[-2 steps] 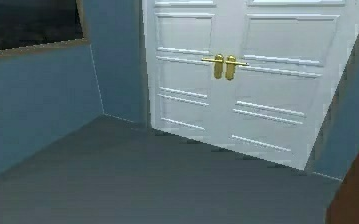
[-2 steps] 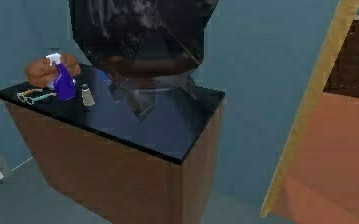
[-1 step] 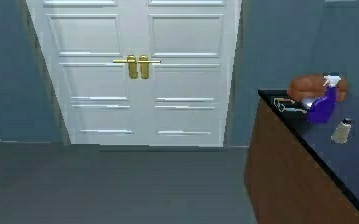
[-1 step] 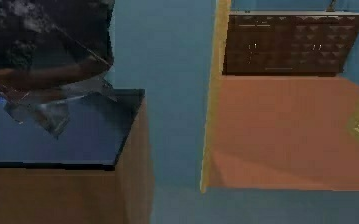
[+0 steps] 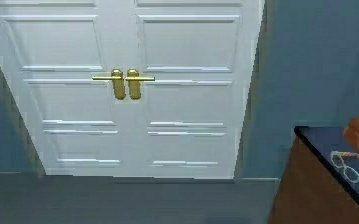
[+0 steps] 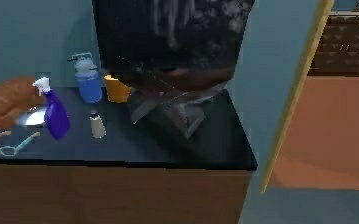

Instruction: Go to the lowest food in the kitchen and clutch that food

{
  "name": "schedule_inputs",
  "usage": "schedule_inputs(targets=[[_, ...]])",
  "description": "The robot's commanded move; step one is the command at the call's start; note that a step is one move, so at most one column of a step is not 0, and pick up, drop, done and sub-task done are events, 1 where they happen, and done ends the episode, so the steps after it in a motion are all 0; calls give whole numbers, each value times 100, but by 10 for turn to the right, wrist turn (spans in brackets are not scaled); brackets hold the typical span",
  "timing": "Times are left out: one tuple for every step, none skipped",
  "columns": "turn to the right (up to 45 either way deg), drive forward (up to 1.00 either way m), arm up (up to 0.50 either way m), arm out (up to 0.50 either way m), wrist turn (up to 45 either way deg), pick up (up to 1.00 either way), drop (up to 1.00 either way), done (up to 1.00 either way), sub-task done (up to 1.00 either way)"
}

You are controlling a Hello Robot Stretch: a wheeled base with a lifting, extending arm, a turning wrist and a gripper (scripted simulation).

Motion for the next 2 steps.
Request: schedule_inputs(targets=[[450, 0, 0, 0, 0, 0, 0, 0, 0], [450, 0, 0, 0, 0, 0, 0, 0, 0]])
